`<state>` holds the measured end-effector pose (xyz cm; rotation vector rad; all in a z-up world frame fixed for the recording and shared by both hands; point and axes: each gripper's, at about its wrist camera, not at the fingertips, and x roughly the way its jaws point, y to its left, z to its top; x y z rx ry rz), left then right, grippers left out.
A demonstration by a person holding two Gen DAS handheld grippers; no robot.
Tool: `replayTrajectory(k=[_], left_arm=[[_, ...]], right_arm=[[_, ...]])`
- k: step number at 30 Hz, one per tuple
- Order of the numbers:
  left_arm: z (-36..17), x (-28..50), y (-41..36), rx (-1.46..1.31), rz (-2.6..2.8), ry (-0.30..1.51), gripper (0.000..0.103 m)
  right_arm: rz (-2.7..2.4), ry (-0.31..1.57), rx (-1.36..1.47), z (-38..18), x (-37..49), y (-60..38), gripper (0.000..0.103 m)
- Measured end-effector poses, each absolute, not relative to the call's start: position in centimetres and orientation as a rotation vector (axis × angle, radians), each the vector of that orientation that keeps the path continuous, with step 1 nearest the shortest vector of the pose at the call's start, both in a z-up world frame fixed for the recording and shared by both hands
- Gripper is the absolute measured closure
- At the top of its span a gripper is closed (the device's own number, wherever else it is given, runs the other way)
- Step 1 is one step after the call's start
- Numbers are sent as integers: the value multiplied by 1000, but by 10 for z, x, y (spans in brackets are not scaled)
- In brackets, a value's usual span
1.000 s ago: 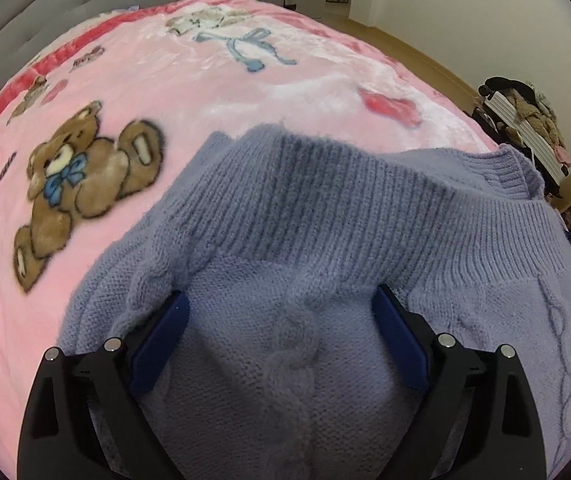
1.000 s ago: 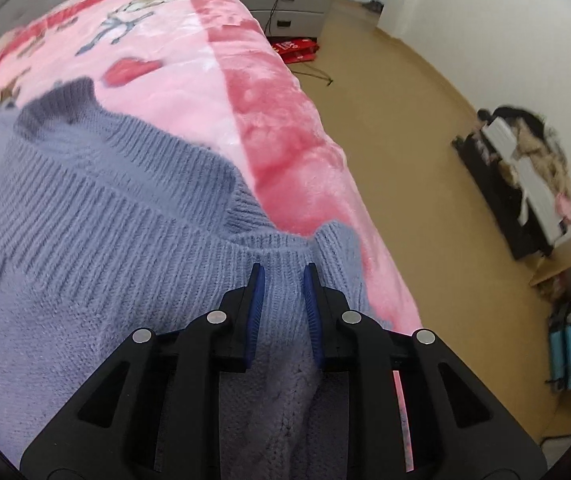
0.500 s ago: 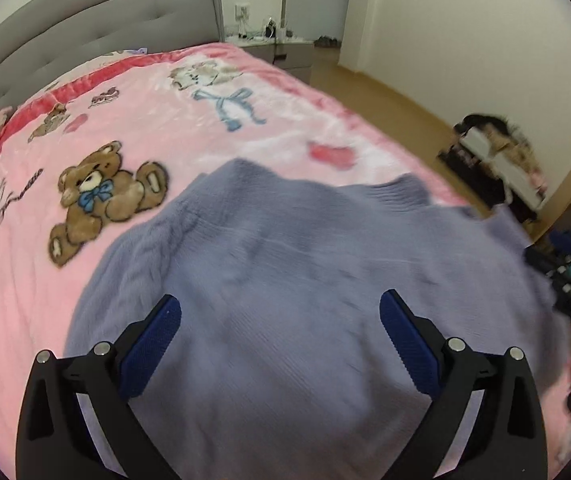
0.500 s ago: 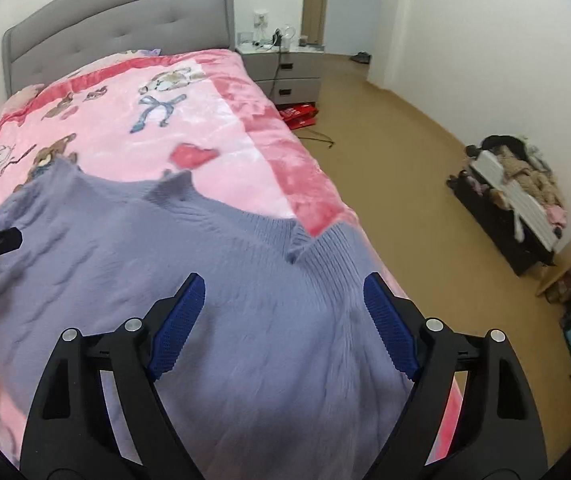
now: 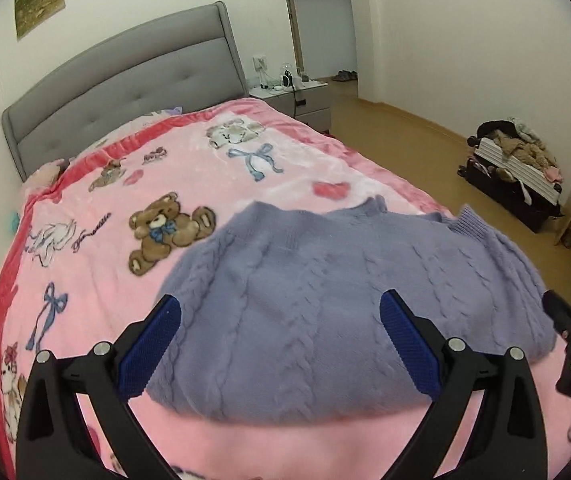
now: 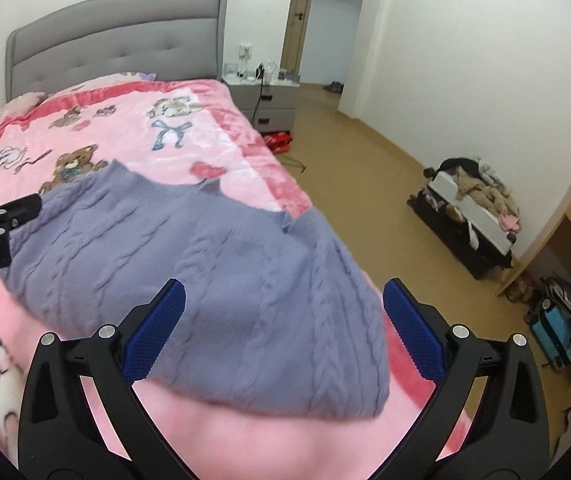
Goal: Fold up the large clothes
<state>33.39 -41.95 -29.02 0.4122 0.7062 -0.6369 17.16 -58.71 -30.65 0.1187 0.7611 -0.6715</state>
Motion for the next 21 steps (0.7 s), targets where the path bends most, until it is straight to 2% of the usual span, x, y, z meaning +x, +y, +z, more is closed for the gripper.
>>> replayTrajectory(k=[21], left_arm=[[-290, 303, -394, 370, -669, 781, 5]], right_arm=[[-675, 747, 220, -294, 147, -564, 8]])
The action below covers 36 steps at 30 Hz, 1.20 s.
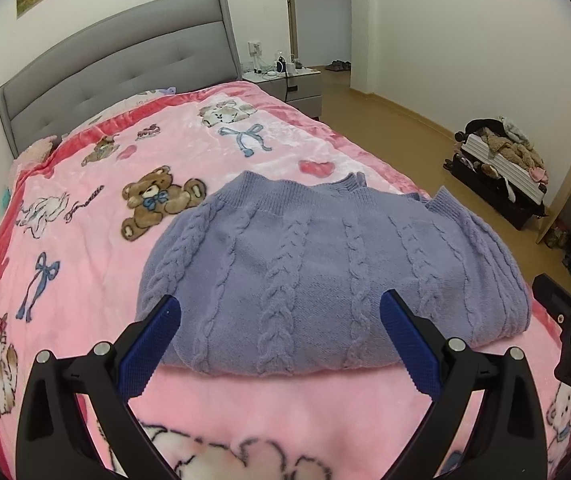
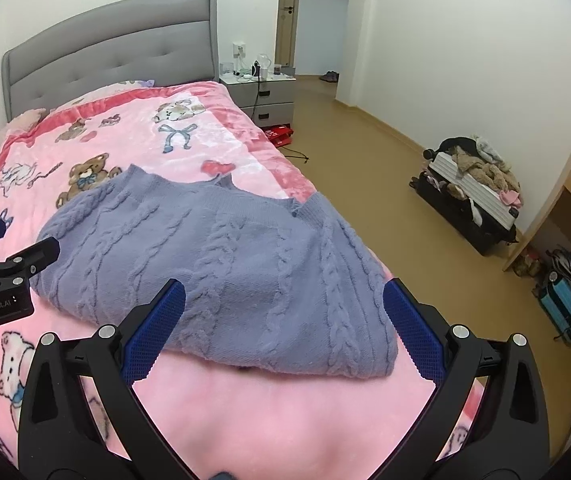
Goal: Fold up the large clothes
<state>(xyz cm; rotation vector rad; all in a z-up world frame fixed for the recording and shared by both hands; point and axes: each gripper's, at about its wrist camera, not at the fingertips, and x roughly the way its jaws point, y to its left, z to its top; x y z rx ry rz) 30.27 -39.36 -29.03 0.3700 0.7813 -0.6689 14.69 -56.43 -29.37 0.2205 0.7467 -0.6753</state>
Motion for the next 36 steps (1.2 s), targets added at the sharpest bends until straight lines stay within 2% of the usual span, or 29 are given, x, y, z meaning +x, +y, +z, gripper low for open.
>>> replayTrajectory(k=[36], left_arm=[[-272, 291, -399, 338, -677, 768, 5]], right_arm=[[-656, 733, 236, -281, 138, -566, 8]])
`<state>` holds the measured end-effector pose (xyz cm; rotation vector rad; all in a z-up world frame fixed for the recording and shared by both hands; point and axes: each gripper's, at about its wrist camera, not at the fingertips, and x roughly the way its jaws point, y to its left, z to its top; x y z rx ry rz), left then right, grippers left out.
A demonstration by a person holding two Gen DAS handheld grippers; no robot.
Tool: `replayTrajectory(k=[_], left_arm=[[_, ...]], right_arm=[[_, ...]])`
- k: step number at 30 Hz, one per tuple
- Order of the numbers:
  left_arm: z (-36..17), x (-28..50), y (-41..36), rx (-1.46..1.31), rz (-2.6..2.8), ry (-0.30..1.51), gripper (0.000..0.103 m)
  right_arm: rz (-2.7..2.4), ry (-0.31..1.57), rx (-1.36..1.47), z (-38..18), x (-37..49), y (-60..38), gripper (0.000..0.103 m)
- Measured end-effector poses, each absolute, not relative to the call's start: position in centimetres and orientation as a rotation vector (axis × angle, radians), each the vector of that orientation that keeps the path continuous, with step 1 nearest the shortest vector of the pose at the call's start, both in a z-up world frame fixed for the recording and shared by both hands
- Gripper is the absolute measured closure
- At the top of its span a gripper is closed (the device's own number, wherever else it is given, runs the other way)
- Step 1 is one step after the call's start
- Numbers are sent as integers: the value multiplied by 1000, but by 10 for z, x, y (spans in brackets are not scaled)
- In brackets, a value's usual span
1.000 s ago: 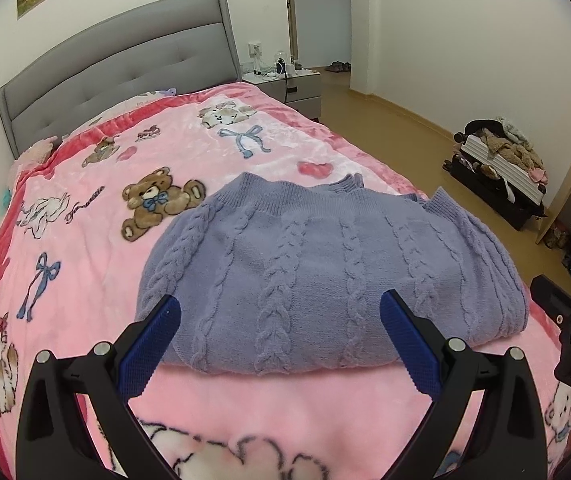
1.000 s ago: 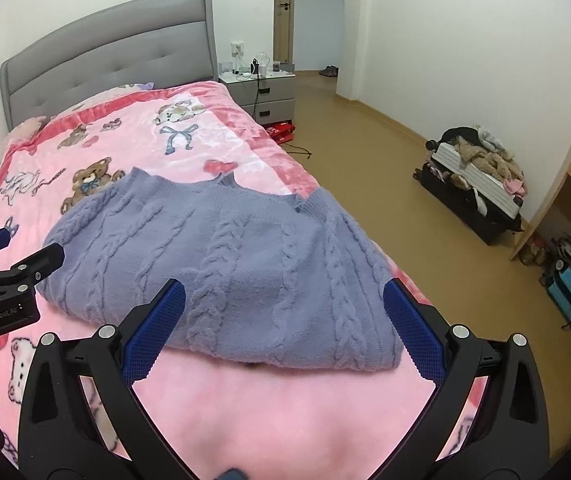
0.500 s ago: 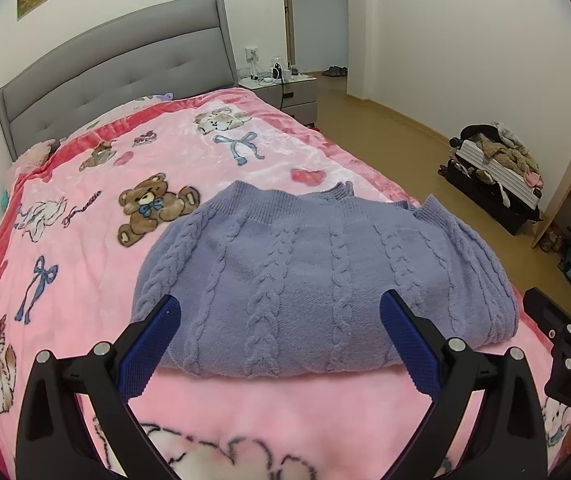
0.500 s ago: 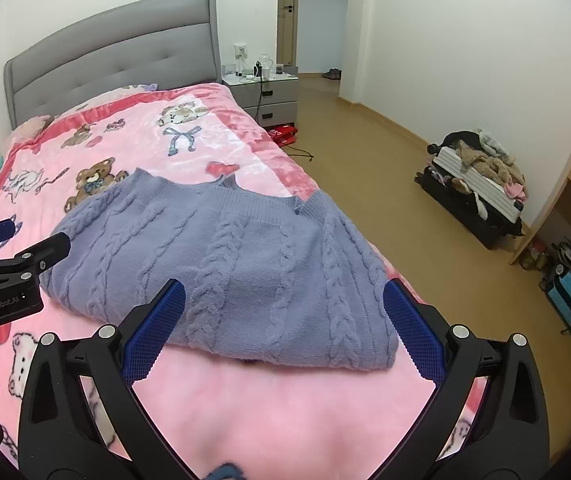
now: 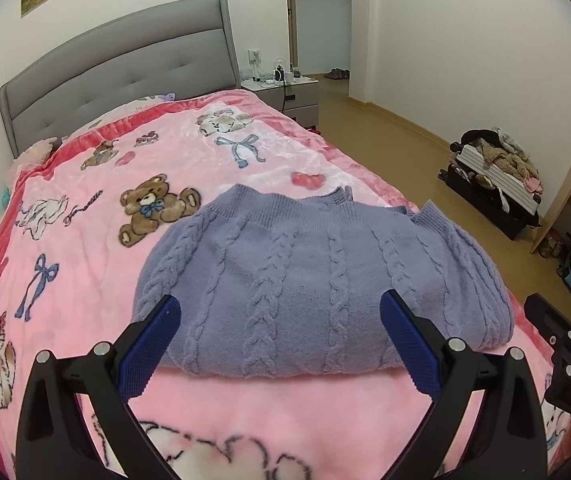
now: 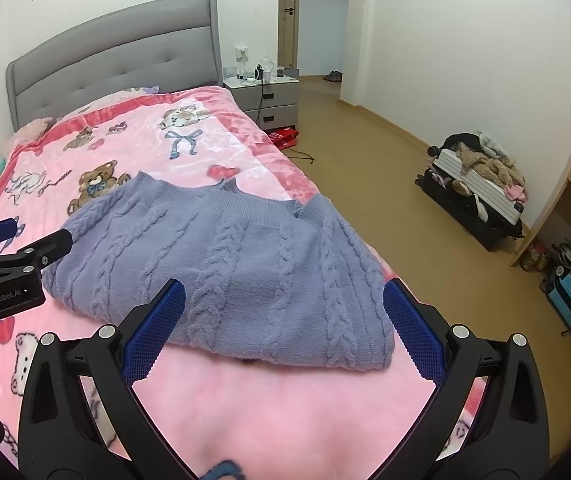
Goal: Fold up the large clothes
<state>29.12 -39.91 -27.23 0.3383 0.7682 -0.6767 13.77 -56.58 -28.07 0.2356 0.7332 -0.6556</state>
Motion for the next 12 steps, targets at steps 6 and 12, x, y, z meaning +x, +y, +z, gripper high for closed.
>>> replayTrajectory(k=[6, 12], left_arm=[[-272, 291, -399, 345, -674, 767, 5], [-271, 291, -397, 335, -656, 762, 5]], right_arm=[[-647, 731, 237, -279, 137, -566, 8], [-640, 728, 239, -275, 137, -568, 8]])
